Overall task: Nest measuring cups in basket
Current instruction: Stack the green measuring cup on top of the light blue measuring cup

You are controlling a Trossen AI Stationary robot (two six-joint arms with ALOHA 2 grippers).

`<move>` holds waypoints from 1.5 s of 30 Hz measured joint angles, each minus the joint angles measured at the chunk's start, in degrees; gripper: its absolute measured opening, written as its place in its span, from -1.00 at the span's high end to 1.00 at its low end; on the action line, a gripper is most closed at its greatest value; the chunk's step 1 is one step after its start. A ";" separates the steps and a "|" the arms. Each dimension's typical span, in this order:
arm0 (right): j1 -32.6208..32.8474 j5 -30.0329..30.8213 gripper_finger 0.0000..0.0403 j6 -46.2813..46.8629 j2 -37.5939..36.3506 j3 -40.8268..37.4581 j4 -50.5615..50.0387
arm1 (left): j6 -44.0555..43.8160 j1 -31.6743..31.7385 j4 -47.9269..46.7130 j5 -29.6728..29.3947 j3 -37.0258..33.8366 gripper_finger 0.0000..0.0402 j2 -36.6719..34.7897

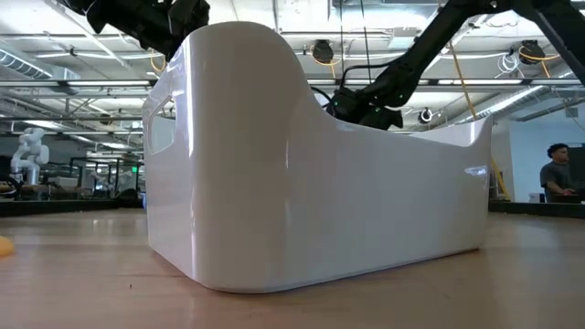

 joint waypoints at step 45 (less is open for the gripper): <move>2.57 4.93 0.38 -2.33 2.76 0.72 0.22 | -0.23 0.04 -0.95 -0.07 0.02 -0.13 0.02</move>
